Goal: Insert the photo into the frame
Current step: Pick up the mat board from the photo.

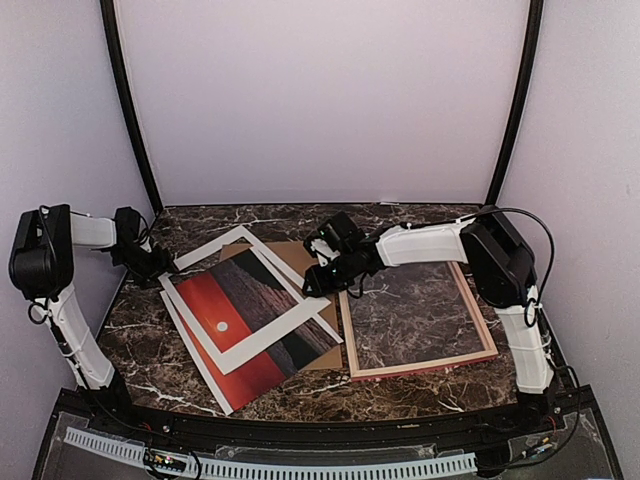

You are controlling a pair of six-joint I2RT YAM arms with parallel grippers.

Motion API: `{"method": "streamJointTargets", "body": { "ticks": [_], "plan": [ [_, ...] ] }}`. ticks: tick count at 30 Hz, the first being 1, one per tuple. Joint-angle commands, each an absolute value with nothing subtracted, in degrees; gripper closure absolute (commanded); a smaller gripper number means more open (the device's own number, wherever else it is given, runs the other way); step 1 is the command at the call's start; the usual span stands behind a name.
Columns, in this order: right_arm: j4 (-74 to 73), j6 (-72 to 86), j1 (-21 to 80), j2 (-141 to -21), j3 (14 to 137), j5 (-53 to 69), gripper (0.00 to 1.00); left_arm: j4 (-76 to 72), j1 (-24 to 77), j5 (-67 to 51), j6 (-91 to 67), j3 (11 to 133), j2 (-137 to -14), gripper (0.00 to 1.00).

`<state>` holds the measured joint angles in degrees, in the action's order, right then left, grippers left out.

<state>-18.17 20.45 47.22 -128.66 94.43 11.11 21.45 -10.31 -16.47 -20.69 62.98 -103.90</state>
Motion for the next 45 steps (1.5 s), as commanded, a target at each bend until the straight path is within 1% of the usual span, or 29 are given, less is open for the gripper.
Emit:
{"method": "streamJointTargets", "body": {
  "ticks": [1,9,16,24,27,31,33,35,38,41,45],
  "plan": [
    [-20.9,22.3,48.7,-129.5,91.9,13.7,0.56,19.4,-10.6,-22.6,-22.2,62.7,-104.5,0.34],
    [-20.7,23.0,48.8,-129.7,91.5,13.6,0.57,12.5,-10.6,-30.7,-24.7,59.3,-101.3,0.36],
    [-20.5,23.7,48.8,-129.8,91.1,13.9,0.58,7.1,-10.7,-37.2,-27.7,56.9,-101.4,0.37],
    [-16.3,26.6,48.9,-128.2,88.3,19.0,0.60,6.2,-10.6,-38.0,-29.2,54.6,-101.1,0.38],
    [-15.7,27.5,48.9,-127.5,87.8,19.4,0.60,7.5,-9.9,-36.4,-29.3,53.3,-99.3,0.40],
    [-16.5,27.7,48.9,-127.1,88.1,18.3,0.60,12.8,-8.4,-28.9,-26.8,51.5,-92.0,0.38],
    [-16.9,27.5,48.9,-127.1,88.3,18.0,0.60,16.3,-6.8,-24.0,-25.7,50.9,-88.2,0.34],
    [-17.1,27.6,48.9,-127.2,88.4,17.8,0.59,19.6,-4.7,-21.6,-25.6,49.5,-83.7,0.30],
    [-17.2,27.9,48.9,-127.2,88.3,17.4,0.59,22.3,-0.9,-20.8,-29.4,45.9,-79.1,0.27],
    [-17.2,28.1,48.9,-127.1,88.3,17.5,0.57,22.9,3.6,-20.6,-34.7,39.9,-71.9,0.26],
    [-17.3,28.3,48.9,-127.4,88.7,18.0,0.56,25.0,9.0,-18.7,-41.9,34.5,-63.8,0.25]
  ]
}}
